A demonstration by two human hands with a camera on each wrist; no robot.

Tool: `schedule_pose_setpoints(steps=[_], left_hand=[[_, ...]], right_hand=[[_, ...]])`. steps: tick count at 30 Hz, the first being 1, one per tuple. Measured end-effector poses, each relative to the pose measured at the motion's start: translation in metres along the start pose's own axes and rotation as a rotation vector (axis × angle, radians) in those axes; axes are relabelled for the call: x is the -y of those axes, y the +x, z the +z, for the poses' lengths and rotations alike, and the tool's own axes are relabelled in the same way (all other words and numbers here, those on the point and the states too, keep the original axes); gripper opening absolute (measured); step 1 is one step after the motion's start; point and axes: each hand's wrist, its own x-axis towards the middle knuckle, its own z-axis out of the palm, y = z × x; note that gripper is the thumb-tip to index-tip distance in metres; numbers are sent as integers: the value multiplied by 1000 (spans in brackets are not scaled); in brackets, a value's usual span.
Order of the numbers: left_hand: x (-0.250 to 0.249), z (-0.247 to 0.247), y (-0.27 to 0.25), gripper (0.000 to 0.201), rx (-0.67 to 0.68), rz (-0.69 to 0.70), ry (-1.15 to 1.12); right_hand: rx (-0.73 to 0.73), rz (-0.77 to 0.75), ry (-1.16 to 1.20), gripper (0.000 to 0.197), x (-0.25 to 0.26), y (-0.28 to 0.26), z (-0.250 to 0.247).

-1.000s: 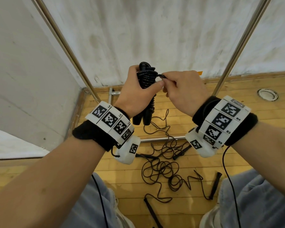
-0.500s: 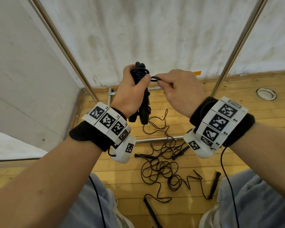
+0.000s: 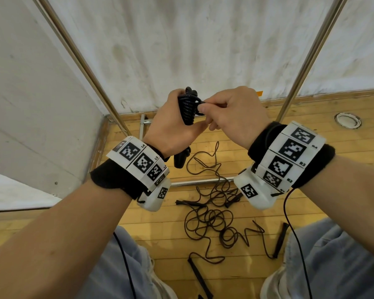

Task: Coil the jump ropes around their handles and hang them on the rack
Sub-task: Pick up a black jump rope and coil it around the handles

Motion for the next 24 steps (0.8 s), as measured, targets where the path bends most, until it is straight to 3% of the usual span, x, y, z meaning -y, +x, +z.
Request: schedule_pose_setpoints(steps=[9, 16, 19, 24], left_hand=[[1, 1, -1, 47, -44, -18, 67], [-2, 2, -4, 38, -75, 15, -24], [-3, 1, -3, 29, -96, -3, -109], [-6, -2, -5, 33, 30, -44, -190]], right_hand=[[-25, -20, -9, 16, -2, 0, 1], [-21, -5, 117, 17, 1, 2, 0], [22, -18, 223, 7, 0, 5, -5], [122, -72, 52, 11, -4, 10, -11]])
